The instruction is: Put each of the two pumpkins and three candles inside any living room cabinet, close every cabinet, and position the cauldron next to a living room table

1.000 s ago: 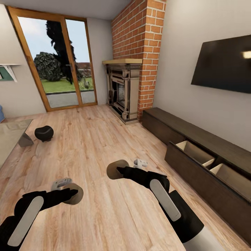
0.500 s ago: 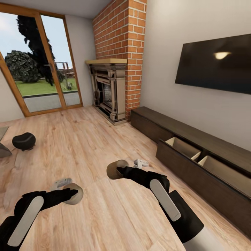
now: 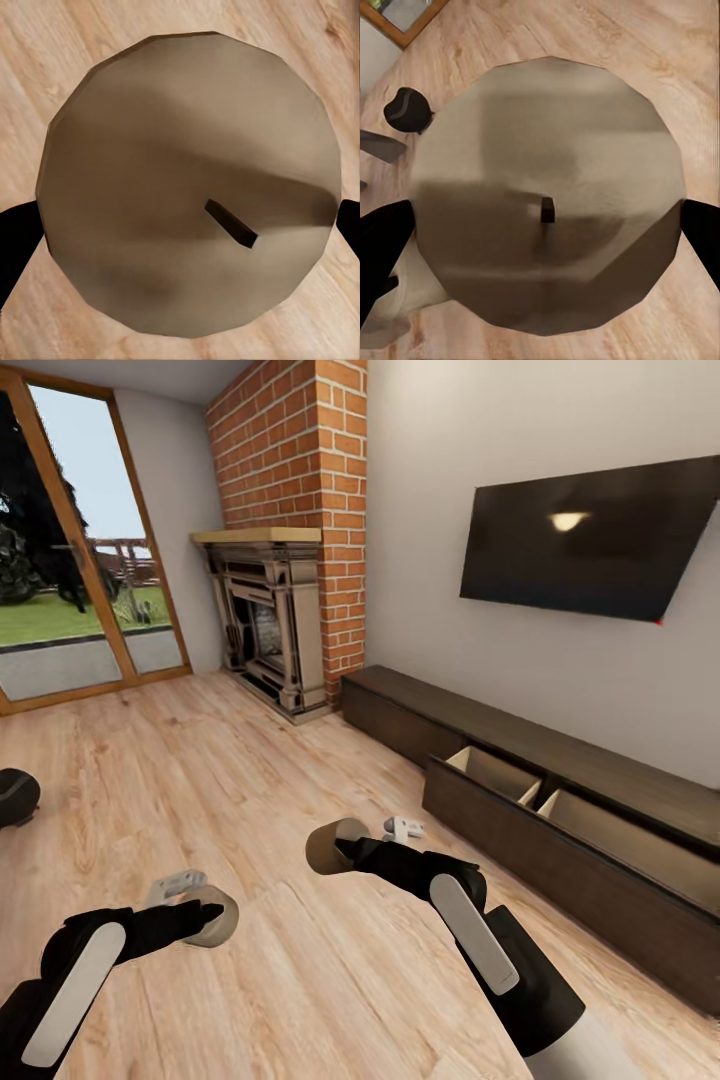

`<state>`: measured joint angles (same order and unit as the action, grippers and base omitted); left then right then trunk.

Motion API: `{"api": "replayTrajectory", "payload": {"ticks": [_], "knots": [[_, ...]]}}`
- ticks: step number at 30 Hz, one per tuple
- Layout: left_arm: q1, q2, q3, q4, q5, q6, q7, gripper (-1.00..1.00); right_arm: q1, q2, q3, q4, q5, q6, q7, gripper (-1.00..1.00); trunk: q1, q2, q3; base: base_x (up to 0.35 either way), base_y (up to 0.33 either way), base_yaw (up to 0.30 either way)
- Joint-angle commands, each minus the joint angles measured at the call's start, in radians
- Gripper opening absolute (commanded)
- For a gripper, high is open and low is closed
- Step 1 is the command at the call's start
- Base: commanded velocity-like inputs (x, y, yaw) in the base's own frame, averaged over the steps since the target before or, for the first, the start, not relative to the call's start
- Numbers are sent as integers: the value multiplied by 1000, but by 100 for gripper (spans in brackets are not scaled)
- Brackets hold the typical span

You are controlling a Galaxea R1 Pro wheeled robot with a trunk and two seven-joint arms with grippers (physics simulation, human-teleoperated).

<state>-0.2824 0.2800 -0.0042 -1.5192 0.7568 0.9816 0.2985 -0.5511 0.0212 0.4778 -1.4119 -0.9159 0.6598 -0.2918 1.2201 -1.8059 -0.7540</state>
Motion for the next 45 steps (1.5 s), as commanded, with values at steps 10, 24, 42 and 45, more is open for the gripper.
{"api": "replayTrajectory", "payload": {"ticks": [10,24,42,45], "knots": [[-1,1,0,-1,12,2,10,-100,-1,0,1,-1,-11,1,-10,-100,0,-1,-1,50,203,-280],[0,1,-1,-1,10,2,10,-100,-1,0,1,5,-11,1,-10,-100,0,-1,-1,1,85,-280],[-1,1,0,-1,8,2,10,-100,-1,0,1,6,-11,1,-10,-100,0,-1,-1,44,81,-280],[0,1,-1,-1,7,2,10,-100,-1,0,1,6,-11,1,-10,-100,0,-1,-1,134,155,-280]]}}
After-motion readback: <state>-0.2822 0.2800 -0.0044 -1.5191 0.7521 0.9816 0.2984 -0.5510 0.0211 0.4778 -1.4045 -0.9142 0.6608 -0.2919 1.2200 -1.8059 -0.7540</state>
